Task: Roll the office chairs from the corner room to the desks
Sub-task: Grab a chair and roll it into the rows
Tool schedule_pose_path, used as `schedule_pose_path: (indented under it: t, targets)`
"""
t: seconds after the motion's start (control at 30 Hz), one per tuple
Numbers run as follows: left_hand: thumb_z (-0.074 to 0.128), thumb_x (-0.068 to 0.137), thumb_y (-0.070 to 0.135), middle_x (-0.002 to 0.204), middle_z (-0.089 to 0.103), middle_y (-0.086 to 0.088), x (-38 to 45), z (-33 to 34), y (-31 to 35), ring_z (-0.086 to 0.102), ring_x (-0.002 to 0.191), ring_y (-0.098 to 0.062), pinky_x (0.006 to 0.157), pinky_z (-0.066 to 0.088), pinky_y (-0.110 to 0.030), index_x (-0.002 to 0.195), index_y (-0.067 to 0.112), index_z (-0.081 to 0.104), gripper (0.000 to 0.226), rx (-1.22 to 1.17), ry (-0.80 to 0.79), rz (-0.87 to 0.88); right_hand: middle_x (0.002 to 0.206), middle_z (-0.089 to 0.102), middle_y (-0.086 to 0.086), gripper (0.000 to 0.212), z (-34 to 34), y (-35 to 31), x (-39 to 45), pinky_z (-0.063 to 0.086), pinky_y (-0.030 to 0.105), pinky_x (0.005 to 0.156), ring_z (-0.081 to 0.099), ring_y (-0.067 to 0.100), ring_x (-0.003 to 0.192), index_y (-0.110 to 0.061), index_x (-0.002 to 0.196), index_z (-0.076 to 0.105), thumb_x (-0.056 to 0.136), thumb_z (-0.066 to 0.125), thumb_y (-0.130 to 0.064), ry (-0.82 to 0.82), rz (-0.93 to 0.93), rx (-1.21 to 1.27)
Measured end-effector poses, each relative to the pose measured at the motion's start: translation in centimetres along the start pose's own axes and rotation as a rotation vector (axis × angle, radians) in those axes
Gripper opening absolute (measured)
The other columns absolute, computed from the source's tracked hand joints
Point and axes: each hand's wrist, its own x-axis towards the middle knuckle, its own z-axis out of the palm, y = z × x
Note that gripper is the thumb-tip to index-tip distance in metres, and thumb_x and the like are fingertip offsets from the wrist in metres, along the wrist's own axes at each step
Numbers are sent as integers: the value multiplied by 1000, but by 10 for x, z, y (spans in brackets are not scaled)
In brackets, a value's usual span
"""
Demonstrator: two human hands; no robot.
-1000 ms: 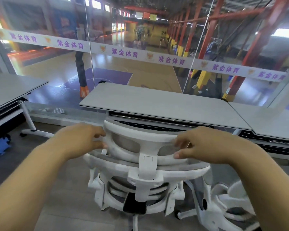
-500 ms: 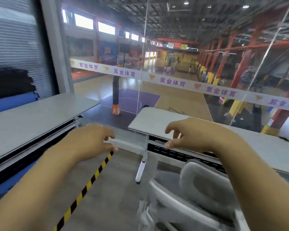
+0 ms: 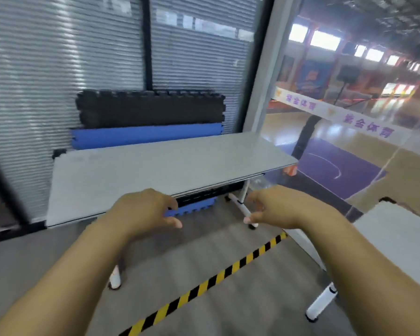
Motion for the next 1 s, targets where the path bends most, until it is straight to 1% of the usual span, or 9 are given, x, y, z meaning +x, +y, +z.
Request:
schedule_pose_path:
  t: [0.07, 0.13, 0.27, 0.4, 0.5, 0.73, 0.83, 0.93, 1.0]
  targets:
    - [54, 81, 62, 118, 59, 10, -4, 2, -38, 57, 104, -15, 77, 44, -29, 118, 40, 53, 44, -16, 7, -111, 122, 57, -4, 46, -6, -28, 46, 42, 31, 77, 55, 17, 105, -31, 123, 50, 85, 56, -56, 3, -102, -20]
    - [54, 81, 61, 118, 59, 11, -9, 2, -77, 56, 106, -14, 76, 44, -29, 118, 41, 54, 42, -25, 8, -233, 123, 57, -4, 51, -12, -60, 93, 43, 32, 78, 55, 18, 107, -33, 128, 48, 84, 57, -57, 9, -203, -48]
    - [55, 81, 61, 121, 59, 13, -24, -2, -153, 55, 112, -14, 87, 47, -31, 118, 42, 53, 41, -31, 55, -480, 122, 58, -5, 51, -23, -132, 187, 46, 33, 82, 58, 18, 103, -34, 129, 46, 84, 56, -57, -8, -436, -102]
    - [55, 83, 57, 124, 57, 14, -47, -8, -214, 52, 116, -13, 88, 43, -30, 122, 41, 51, 42, -63, 82, -743, 127, 56, -2, 51, -35, -215, 265, 43, 34, 81, 55, 21, 108, -34, 129, 46, 85, 55, -58, -8, -657, -185]
    - [53, 84, 58, 124, 57, 13, -71, -7, -251, 53, 115, -14, 90, 45, -30, 123, 40, 50, 43, -95, 75, -914, 127, 56, -2, 51, -43, -281, 304, 44, 35, 83, 54, 21, 109, -33, 129, 46, 85, 54, -57, -14, -826, -255]
    - [51, 84, 62, 124, 56, 14, -156, 10, -306, 53, 113, -12, 87, 47, -31, 124, 40, 50, 46, -233, 69, -1288, 127, 56, -1, 49, -34, -449, 335, 45, 36, 86, 54, 23, 111, -31, 127, 47, 85, 55, -56, -77, -1174, -379]
    - [51, 83, 62, 126, 56, 13, -203, 19, -332, 53, 114, -14, 92, 47, -33, 125, 38, 49, 48, -281, 75, -1436, 127, 55, 0, 53, -23, -530, 330, 43, 34, 79, 53, 23, 111, -31, 130, 45, 85, 55, -58, -98, -1312, -448]
    - [51, 84, 62, 126, 56, 12, -249, 30, -358, 54, 113, -15, 91, 47, -31, 126, 37, 50, 49, -303, 87, -1560, 130, 53, 2, 57, -12, -609, 317, 47, 37, 87, 53, 23, 113, -31, 134, 43, 85, 54, -58, -113, -1416, -499]
    - [50, 84, 62, 126, 56, 11, -279, 37, -378, 54, 114, -15, 90, 46, -30, 126, 36, 50, 50, -301, 104, -1633, 130, 53, 1, 56, -5, -660, 306, 48, 37, 88, 53, 22, 114, -31, 134, 44, 86, 55, -57, -110, -1481, -506]
